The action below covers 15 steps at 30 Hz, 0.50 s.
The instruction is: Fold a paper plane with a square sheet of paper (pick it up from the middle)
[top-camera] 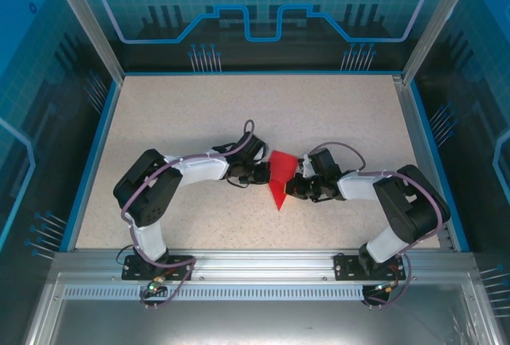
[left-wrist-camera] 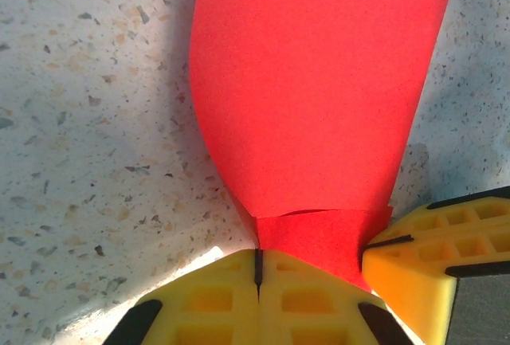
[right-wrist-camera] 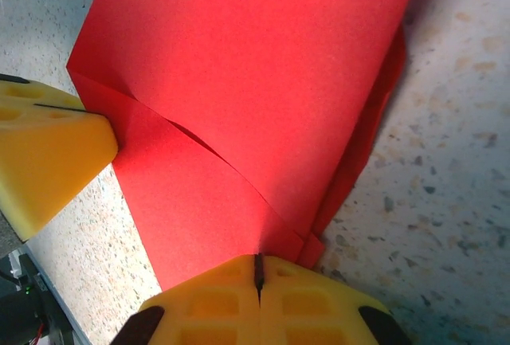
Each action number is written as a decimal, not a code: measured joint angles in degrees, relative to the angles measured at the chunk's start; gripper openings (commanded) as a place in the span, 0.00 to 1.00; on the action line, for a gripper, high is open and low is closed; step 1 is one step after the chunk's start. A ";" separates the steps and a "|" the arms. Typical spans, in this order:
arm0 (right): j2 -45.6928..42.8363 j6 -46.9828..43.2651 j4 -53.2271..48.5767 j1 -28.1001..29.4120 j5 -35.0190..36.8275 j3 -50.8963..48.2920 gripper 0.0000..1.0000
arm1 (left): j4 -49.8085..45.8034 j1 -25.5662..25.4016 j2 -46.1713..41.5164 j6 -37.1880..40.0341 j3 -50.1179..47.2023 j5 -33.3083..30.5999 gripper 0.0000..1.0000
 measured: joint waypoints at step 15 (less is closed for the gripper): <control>-0.39 -0.39 -2.36 0.00 1.07 0.90 0.00 | -1.18 -0.04 0.02 1.05 1.36 -0.15 0.04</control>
